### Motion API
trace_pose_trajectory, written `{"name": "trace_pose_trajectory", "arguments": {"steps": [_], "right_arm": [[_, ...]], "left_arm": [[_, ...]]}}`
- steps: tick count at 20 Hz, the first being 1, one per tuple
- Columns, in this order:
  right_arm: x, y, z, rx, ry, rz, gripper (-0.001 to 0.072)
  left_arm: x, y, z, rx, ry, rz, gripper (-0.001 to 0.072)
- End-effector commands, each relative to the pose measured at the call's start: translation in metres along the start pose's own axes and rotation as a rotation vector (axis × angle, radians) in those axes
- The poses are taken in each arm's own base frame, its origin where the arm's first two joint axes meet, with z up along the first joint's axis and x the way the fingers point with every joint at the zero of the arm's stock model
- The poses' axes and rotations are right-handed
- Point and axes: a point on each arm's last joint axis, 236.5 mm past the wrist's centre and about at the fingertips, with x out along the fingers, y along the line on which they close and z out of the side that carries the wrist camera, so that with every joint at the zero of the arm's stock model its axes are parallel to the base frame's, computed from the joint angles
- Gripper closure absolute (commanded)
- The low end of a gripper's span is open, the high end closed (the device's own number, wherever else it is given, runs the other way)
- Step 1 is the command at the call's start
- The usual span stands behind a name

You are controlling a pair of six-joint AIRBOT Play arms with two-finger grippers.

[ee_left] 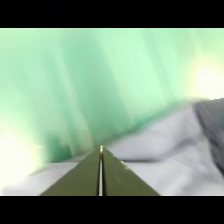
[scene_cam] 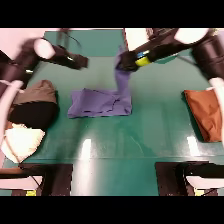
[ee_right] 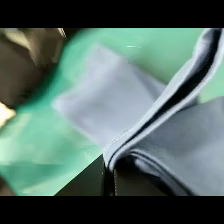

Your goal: Fold the shirts.

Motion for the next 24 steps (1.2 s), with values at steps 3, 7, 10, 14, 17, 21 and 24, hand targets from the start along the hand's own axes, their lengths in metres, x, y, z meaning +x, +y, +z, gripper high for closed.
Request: {"name": "trace_pose_trajectory", "arguments": {"steps": [3, 7, 10, 14, 17, 21, 24], "right_arm": [[0.134, 0.075, -0.019, -0.057, -0.009, 0.183, 0.0688], [0.206, 0.099, -0.031, -0.097, -0.057, 0.217, 0.0323], [0.178, 0.061, -0.025, -0.154, 0.014, 0.1, 0.0351], [0.101, -0.074, -0.046, -0.106, 0.167, -0.249, 0.0351], [0.052, -0.158, -0.099, 0.102, 0.3, -0.383, 0.0313], [0.059, -0.187, -0.147, 0.387, 0.343, -0.282, 0.013], [0.087, -0.193, -0.164, 0.495, 0.38, -0.27, 0.013]], "left_arm": [[-0.116, 0.073, 0.039, -0.026, -0.184, 0.184, 0.0673], [-0.132, 0.071, 0.033, -0.025, -0.168, 0.19, 0.0673], [-0.13, 0.07, 0.02, -0.02, -0.111, 0.189, 0.0673], [-0.129, 0.068, 0.009, -0.011, -0.064, 0.18, 0.0673], [-0.128, 0.064, 0.009, -0.017, -0.065, 0.163, 0.0673], [-0.127, 0.058, 0.016, -0.025, -0.096, 0.138, 0.0673], [-0.127, 0.057, 0.016, -0.028, -0.095, 0.132, 0.0673]]}}
